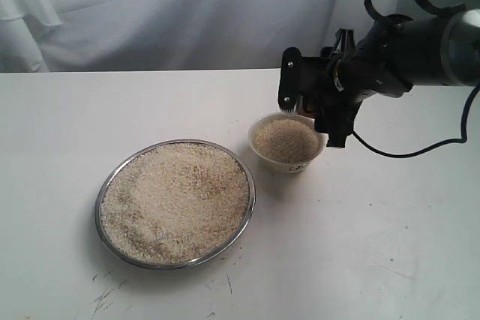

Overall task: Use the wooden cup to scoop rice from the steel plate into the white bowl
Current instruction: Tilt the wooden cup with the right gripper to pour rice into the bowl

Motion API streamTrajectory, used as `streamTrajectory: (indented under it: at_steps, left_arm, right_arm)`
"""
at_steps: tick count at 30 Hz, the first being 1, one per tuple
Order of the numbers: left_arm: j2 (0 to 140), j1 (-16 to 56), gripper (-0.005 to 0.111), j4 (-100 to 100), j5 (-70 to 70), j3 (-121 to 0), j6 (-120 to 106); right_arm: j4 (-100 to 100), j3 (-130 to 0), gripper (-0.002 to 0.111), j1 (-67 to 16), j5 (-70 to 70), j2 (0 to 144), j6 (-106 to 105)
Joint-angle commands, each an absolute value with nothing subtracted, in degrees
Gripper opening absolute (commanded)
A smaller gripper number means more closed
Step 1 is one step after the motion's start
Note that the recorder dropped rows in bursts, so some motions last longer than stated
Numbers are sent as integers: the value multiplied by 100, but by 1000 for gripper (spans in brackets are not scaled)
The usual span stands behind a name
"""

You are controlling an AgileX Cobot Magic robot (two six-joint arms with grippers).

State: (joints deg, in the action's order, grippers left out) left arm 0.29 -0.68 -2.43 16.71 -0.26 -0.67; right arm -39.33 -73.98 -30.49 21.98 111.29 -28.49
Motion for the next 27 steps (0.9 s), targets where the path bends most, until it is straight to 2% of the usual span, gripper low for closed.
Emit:
streamTrajectory:
  at_steps: [1, 27]
  left_arm:
    - [0, -60, 0, -248, 1634, 0, -49]
    - [0, -60, 0, -248, 1634, 0, -49]
  right_arm:
    - [-4196, -7283, 0, -3059, 2121, 11100, -2811]
    - [-5503, -7303, 0, -3268, 2271, 11485, -2253]
